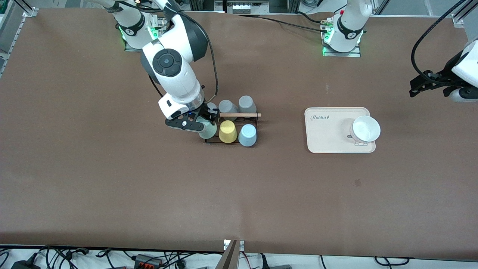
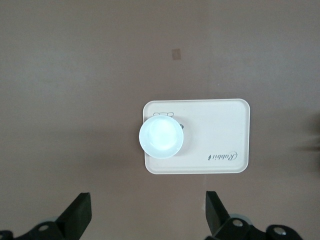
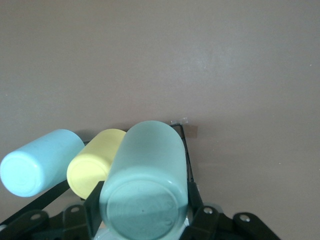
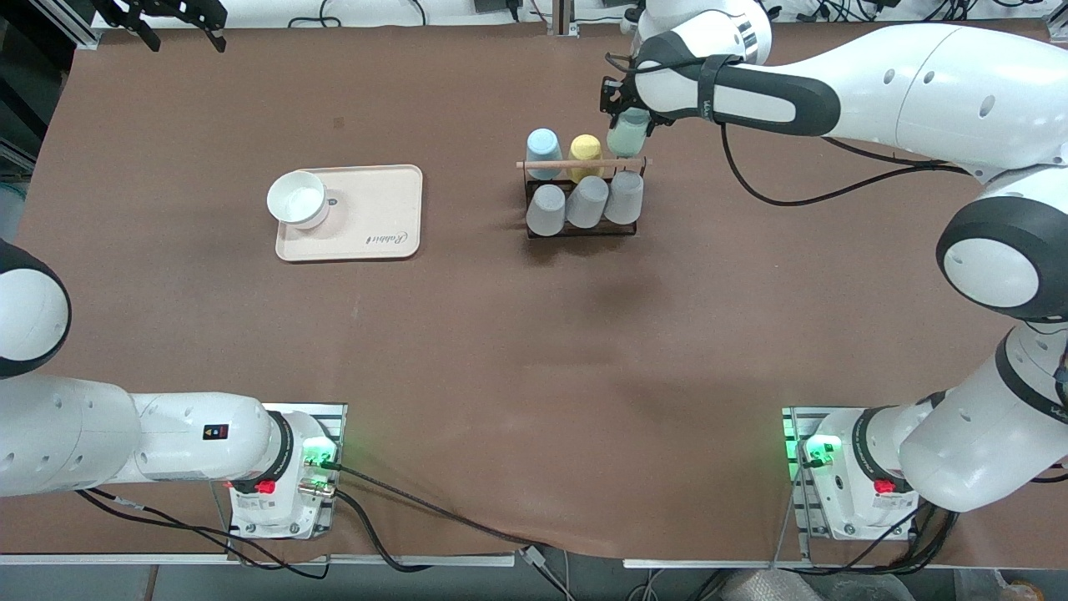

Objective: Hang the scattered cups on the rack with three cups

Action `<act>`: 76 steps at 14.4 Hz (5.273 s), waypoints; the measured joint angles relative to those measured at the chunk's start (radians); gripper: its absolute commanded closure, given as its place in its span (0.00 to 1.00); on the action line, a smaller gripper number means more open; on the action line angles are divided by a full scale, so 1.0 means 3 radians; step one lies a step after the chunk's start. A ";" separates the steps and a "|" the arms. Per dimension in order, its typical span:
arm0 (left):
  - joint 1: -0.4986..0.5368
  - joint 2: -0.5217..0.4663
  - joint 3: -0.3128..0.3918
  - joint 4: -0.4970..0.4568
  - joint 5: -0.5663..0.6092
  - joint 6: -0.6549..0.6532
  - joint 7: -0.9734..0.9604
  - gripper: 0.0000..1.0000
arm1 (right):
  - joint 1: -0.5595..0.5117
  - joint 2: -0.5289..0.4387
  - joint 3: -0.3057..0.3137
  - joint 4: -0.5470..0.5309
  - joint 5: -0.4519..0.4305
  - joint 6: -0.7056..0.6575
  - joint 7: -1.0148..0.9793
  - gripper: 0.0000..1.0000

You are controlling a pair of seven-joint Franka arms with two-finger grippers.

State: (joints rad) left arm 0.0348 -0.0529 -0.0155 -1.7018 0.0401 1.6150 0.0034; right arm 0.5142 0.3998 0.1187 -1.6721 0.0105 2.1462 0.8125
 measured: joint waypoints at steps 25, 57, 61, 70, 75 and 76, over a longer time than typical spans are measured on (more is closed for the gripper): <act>0.0031 0.0000 0.0002 0.0010 0.0000 -0.0063 0.0010 0.00 | 0.0167 0.0354 -0.0130 0.0000 -0.0062 0.0145 0.0001 0.00; 0.0034 0.0001 -0.0019 0.0016 0.0000 -0.0075 0.0019 0.00 | -0.1951 -0.1000 -0.0419 0.0618 -0.0159 -0.2127 -0.2216 0.00; 0.0034 0.0001 -0.0022 0.0016 0.0000 -0.0075 0.0019 0.00 | -0.1794 -0.1021 -0.0529 0.0618 -0.0172 -0.2076 -0.2217 0.00; 0.0034 0.0001 -0.0027 0.0016 0.0000 -0.0075 0.0020 0.00 | -0.1974 -0.1023 -0.0265 0.0551 -0.0172 -0.1877 -0.2269 0.00; 0.0034 0.0001 -0.0028 0.0016 0.0000 -0.0075 0.0020 0.00 | -0.1983 -0.1024 -0.0265 0.0551 -0.0172 -0.1878 -0.2309 0.00; 0.0034 0.0001 -0.0029 0.0016 0.0000 -0.0075 0.0020 0.00 | -0.1984 -0.1025 -0.0265 0.0551 -0.0172 -0.1877 -0.2313 0.00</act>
State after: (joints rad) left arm 0.0449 -0.0526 -0.0243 -1.6969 0.0401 1.5926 0.0094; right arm -0.0809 0.0923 0.0393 -1.5068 -0.0410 1.5831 0.1187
